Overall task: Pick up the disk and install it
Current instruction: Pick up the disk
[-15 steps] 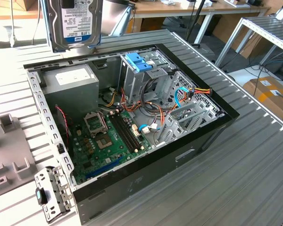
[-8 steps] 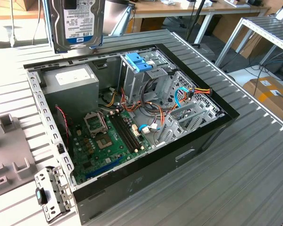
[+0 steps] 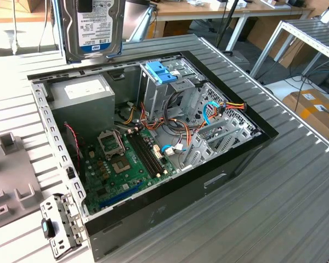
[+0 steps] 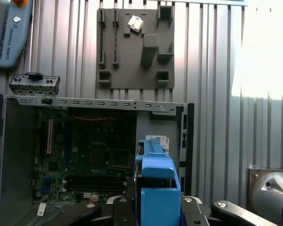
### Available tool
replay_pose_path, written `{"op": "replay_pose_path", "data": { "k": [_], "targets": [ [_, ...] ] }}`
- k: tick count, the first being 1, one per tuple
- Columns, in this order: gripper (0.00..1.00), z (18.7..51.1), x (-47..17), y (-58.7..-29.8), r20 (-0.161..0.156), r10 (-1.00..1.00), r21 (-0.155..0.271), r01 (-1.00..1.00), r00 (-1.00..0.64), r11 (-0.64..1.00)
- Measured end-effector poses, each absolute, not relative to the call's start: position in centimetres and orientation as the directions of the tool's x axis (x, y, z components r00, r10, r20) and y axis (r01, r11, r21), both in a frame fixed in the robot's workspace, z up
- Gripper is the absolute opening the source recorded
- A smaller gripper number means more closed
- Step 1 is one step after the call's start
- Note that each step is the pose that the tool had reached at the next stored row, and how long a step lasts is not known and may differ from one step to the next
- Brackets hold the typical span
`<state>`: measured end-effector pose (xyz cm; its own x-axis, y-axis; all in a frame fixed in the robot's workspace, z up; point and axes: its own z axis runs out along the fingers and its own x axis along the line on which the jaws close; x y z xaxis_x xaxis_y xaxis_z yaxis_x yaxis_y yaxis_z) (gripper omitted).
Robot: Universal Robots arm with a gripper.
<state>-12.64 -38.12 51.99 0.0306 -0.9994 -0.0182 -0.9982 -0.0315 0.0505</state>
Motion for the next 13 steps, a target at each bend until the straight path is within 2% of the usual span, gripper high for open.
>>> {"op": "replay_pose_path", "data": {
  "k": [13],
  "targets": [
    [0.36, 51.98, -12.6, -38.66, -0.018, -0.999, 0.05, -0.998, 0.031, -0.031]
  ]
}}
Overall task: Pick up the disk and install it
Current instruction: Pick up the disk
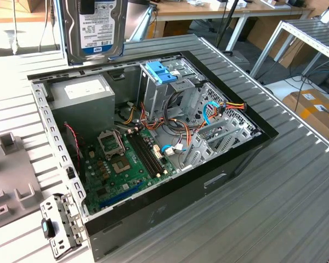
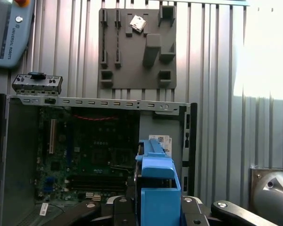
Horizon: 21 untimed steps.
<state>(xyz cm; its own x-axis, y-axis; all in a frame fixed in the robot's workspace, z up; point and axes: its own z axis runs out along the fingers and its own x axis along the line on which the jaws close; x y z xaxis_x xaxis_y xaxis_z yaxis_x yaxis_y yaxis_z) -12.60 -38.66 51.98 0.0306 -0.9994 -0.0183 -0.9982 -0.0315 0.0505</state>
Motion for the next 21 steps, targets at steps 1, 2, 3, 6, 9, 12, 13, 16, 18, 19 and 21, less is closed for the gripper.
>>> {"op": "replay_pose_path", "data": {
  "k": [1, 2, 3, 6, 9, 12, 13, 16, 18, 19, 21],
  "targets": [
    [0.36, 52.0, -12.6, -38.7, -0.018, -0.999, 0.051, -0.998, 0.031, -0.031],
    [0.36, 52.0, -12.6, -38.8, -0.018, -0.999, 0.051, -0.998, 0.031, -0.031],
    [0.36, 52.0, -12.6, -38.8, -0.018, -0.999, 0.051, -0.998, 0.031, -0.031],
    [0.36, 52.0, -12.6, -39.0, -0.018, -0.999, 0.051, -0.998, 0.031, -0.031],
    [0.36, 52.0, -12.6, -39.2, -0.018, -0.999, 0.051, -0.998, 0.031, -0.031],
    [0.36, 52.0, -12.6, -39.4, -0.018, -0.999, 0.051, -0.998, 0.031, -0.031],
    [0.36, 52.0, -12.6, -39.5, -0.018, -0.999, 0.051, -0.998, 0.031, -0.031],
    [0.36, 52.0, -12.6, -39.8, -0.018, -0.999, 0.051, -0.998, 0.031, -0.031],
    [0.36, 52.0, -12.6, -40.0, -0.018, -0.999, 0.051, -0.998, 0.031, -0.031],
    [0.36, 52.0, -12.6, -40.1, -0.018, -0.999, 0.051, -0.998, 0.031, -0.031],
    [0.36, 52.0, -12.6, -40.2, -0.018, -0.999, 0.05, -0.998, 0.031, -0.031]
  ]
}}
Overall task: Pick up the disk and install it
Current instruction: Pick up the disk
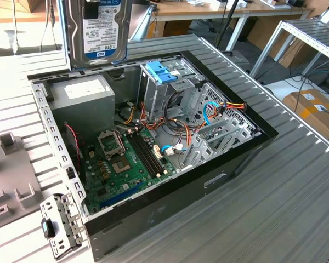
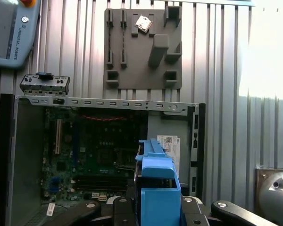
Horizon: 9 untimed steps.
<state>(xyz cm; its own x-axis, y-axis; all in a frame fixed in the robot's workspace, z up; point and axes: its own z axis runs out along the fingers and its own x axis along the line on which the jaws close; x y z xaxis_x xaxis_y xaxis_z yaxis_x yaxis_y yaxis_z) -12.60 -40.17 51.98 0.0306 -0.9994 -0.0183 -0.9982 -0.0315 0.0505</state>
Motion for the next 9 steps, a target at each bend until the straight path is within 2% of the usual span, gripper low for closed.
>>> {"op": "replay_pose_path", "data": {
  "k": [9],
  "targets": [
    [0.36, 51.98, -12.6, -40.49, -0.018, -0.999, 0.05, -0.998, 0.031, -0.031]
  ]
}}
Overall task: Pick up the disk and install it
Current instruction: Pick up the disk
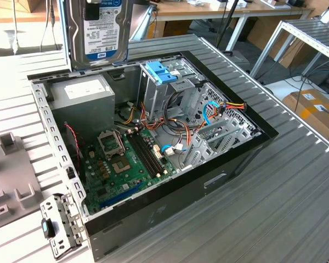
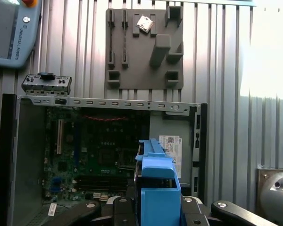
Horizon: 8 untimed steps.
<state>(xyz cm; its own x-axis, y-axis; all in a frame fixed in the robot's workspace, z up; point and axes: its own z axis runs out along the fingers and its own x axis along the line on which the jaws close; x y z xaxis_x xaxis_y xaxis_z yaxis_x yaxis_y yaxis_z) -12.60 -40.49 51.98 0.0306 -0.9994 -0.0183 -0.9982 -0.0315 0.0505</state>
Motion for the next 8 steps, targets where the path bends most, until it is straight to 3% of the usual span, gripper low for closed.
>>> {"op": "replay_pose_path", "data": {
  "k": [8],
  "targets": [
    [0.36, 51.98, -12.6, -40.78, -0.018, -0.999, 0.051, -0.998, 0.031, -0.031]
  ]
}}
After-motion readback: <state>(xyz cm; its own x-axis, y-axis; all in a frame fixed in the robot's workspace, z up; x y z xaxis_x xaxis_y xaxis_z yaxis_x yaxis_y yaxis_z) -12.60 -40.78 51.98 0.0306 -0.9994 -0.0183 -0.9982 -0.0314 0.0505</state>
